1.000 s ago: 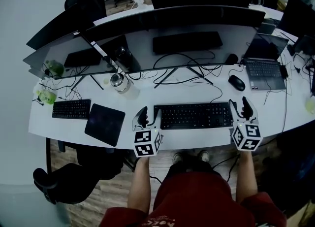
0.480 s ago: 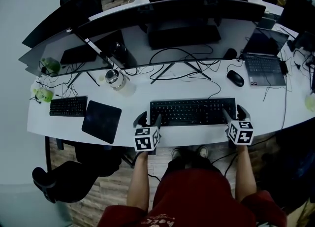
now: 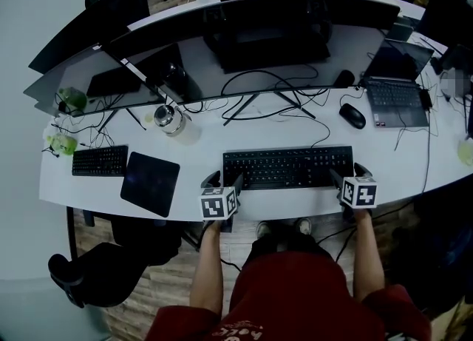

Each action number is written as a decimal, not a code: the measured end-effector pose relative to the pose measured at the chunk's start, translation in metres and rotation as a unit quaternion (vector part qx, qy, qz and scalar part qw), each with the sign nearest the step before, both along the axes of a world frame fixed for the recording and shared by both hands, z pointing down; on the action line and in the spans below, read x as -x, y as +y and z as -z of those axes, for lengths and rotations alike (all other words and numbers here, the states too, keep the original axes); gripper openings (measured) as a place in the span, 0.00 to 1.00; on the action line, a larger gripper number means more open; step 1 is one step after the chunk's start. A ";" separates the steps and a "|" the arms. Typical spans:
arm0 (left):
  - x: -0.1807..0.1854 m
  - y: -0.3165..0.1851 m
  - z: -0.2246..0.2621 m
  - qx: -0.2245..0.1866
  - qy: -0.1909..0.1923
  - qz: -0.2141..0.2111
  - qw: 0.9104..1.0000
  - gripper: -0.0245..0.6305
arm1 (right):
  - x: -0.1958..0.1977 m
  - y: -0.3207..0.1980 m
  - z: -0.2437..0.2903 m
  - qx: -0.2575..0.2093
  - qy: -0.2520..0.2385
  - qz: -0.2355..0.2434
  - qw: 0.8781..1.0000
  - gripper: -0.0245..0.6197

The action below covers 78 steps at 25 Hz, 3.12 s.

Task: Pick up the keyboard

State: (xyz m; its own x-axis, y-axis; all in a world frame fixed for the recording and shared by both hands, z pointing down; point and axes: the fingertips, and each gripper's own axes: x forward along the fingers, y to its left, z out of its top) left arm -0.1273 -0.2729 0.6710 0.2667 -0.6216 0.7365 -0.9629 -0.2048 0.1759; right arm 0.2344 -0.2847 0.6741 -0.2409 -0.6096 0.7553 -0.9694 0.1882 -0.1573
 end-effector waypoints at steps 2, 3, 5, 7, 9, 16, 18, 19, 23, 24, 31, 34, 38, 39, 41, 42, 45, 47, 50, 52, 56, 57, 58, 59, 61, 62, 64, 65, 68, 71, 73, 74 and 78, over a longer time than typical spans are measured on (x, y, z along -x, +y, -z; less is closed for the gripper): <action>0.000 -0.001 -0.003 0.005 -0.001 -0.001 1.000 0.48 | 0.000 0.002 -0.006 0.015 -0.003 0.000 1.000 0.60; 0.000 -0.001 -0.005 0.008 0.000 -0.002 1.000 0.48 | -0.001 0.002 -0.009 0.020 -0.004 0.000 1.000 0.61; 0.000 -0.002 -0.010 0.015 0.002 -0.004 1.000 0.48 | -0.001 0.002 -0.011 0.023 -0.002 0.001 1.000 0.61; 0.000 -0.002 -0.014 0.023 0.004 -0.003 1.000 0.48 | -0.002 0.001 -0.011 0.026 0.001 -0.001 1.000 0.61; 0.001 -0.002 -0.018 0.031 0.004 -0.003 1.000 0.48 | -0.005 0.000 -0.013 0.032 0.002 -0.007 0.999 0.61; -0.004 -0.003 -0.024 0.053 0.009 -0.020 0.998 0.48 | -0.003 0.002 -0.026 0.070 -0.007 0.002 0.998 0.62; -0.004 -0.003 -0.024 0.058 0.008 -0.021 0.998 0.48 | -0.003 0.002 -0.026 0.073 -0.008 0.004 0.997 0.62; -0.004 -0.004 -0.025 0.060 0.007 -0.020 0.998 0.48 | -0.004 0.001 -0.026 0.075 -0.009 0.005 0.997 0.62; -0.003 -0.003 -0.025 0.059 0.002 -0.016 0.998 0.48 | -0.006 0.002 -0.027 0.084 -0.008 0.004 0.996 0.62; -0.003 -0.003 -0.024 0.057 0.001 -0.015 0.998 0.48 | -0.006 0.002 -0.026 0.084 -0.006 0.003 0.996 0.62; -0.002 0.001 -0.023 0.051 -0.008 -0.011 0.999 0.48 | -0.005 0.005 -0.023 0.065 0.008 0.000 0.998 0.62; 0.000 0.004 -0.020 0.047 -0.012 -0.011 0.999 0.48 | -0.003 0.009 -0.020 0.054 0.006 -0.002 0.999 0.62; 0.001 0.006 -0.010 0.030 -0.015 -0.008 0.999 0.48 | -0.002 0.008 -0.012 0.031 0.006 0.001 0.999 0.62; 0.001 0.007 -0.007 0.025 -0.015 -0.007 1.000 0.48 | -0.001 0.008 -0.009 0.027 0.005 0.002 1.000 0.62; 0.002 0.007 0.002 0.012 -0.016 -0.002 1.000 0.48 | -0.001 0.006 -0.001 0.018 0.004 0.003 1.000 0.62; 0.003 0.006 0.005 0.005 -0.016 0.001 1.000 0.48 | -0.001 0.005 0.003 0.011 0.005 0.003 1.000 0.62; 0.005 0.004 0.018 -0.017 -0.016 0.008 1.000 0.48 | 0.002 -0.001 0.018 -0.013 0.005 0.006 1.000 0.62; 0.006 0.003 0.031 -0.035 -0.018 0.010 0.999 0.48 | 0.004 -0.005 0.029 -0.030 -0.001 0.007 1.000 0.62; 0.007 -0.003 0.056 -0.068 -0.023 0.012 0.997 0.48 | 0.004 -0.011 0.054 -0.067 -0.004 0.006 0.998 0.62; 0.008 -0.007 0.075 -0.092 -0.027 0.013 0.995 0.48 | 0.006 -0.015 0.071 -0.093 -0.007 0.004 0.996 0.62; 0.010 -0.014 0.114 -0.143 -0.035 0.016 0.989 0.48 | 0.007 -0.022 0.106 -0.136 -0.015 0.000 0.991 0.62; 0.010 -0.015 0.125 -0.155 -0.037 0.017 0.987 0.48 | 0.007 -0.024 0.115 -0.146 -0.017 -0.001 0.989 0.62; 0.010 -0.016 0.135 -0.167 -0.039 0.017 0.985 0.48 | 0.007 -0.025 0.124 -0.157 -0.019 -0.002 0.987 0.62; 0.010 -0.018 0.145 -0.178 -0.040 0.018 0.983 0.48 | 0.007 -0.026 0.133 -0.166 -0.021 -0.002 0.986 0.62; 0.009 -0.019 0.163 -0.198 -0.043 0.019 0.979 0.48 | 0.007 -0.028 0.150 -0.186 -0.023 -0.004 0.982 0.62; 0.009 -0.019 0.171 -0.207 -0.043 0.019 0.977 0.48 | 0.006 -0.028 0.158 -0.196 -0.023 -0.005 0.980 0.62; 0.009 -0.020 0.187 -0.224 -0.043 0.020 0.973 0.48 | 0.006 -0.030 0.175 -0.216 -0.023 -0.006 0.976 0.62; 0.010 -0.021 0.194 -0.233 -0.042 0.021 0.971 0.48 | 0.006 -0.030 0.183 -0.225 -0.023 -0.007 0.974 0.62; 0.009 -0.021 0.215 -0.257 -0.040 0.025 0.965 0.48 | 0.006 -0.032 0.206 -0.254 -0.023 -0.007 0.967 0.61; 0.008 -0.020 0.235 -0.279 -0.042 0.027 0.959 0.48 | 0.005 -0.032 0.226 -0.275 -0.025 -0.008 0.961 0.61; 0.007 -0.020 0.248 -0.294 -0.043 0.027 0.954 0.48 | 0.004 -0.032 0.239 -0.290 -0.027 -0.008 0.957 0.60; 0.008 -0.019 0.255 -0.302 -0.043 0.028 0.952 0.48 | 0.004 -0.031 0.246 -0.299 -0.027 -0.009 0.954 0.60; 0.010 -0.017 0.287 -0.337 -0.045 0.031 0.940 0.48 | 0.007 -0.030 0.277 -0.337 -0.030 -0.008 0.941 0.60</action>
